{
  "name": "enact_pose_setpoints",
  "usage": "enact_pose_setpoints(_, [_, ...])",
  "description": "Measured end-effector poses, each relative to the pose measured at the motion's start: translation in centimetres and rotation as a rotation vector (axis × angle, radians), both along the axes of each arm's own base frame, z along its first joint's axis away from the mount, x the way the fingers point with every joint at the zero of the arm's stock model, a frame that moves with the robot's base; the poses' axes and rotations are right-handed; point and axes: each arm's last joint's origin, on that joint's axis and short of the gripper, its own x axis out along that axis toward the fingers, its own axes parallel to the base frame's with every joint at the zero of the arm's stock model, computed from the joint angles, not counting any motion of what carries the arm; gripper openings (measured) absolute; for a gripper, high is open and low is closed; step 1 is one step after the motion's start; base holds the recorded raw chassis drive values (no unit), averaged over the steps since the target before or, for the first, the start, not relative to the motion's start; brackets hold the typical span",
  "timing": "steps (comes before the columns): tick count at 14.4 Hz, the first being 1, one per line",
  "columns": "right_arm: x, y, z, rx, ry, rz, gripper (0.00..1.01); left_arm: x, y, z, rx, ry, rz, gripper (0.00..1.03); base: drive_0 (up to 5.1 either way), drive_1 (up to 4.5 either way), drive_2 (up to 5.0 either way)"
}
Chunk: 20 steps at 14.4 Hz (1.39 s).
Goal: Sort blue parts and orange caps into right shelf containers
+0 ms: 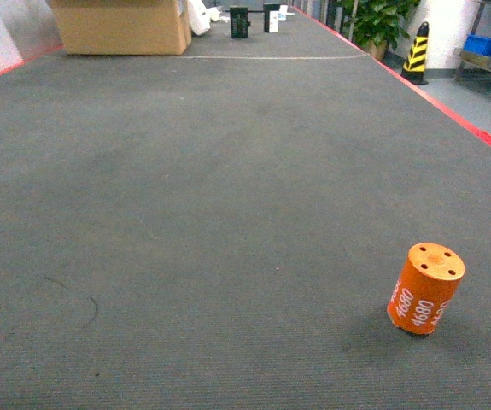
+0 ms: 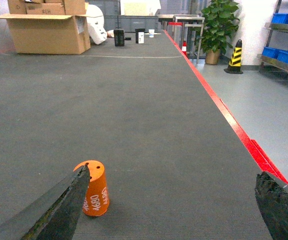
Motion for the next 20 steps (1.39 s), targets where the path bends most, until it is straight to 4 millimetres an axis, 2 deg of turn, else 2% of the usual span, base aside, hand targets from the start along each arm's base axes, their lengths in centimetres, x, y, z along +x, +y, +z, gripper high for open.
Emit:
enact_pose_setpoints(6, [0.0, 0.0, 0.0, 0.0, 0.0, 0.0, 0.98, -1.1, -1.3, 0.8, 0.026, -0.023, 0.013, 0.45, 0.0, 0.0, 0.0])
enact_pose_setpoints(20, [0.0, 0.0, 0.0, 0.0, 0.0, 0.0, 0.98, -0.7, -2.1, -0.2, -0.003, -0.017, -0.002, 0.45, 0.0, 0.0, 0.0])
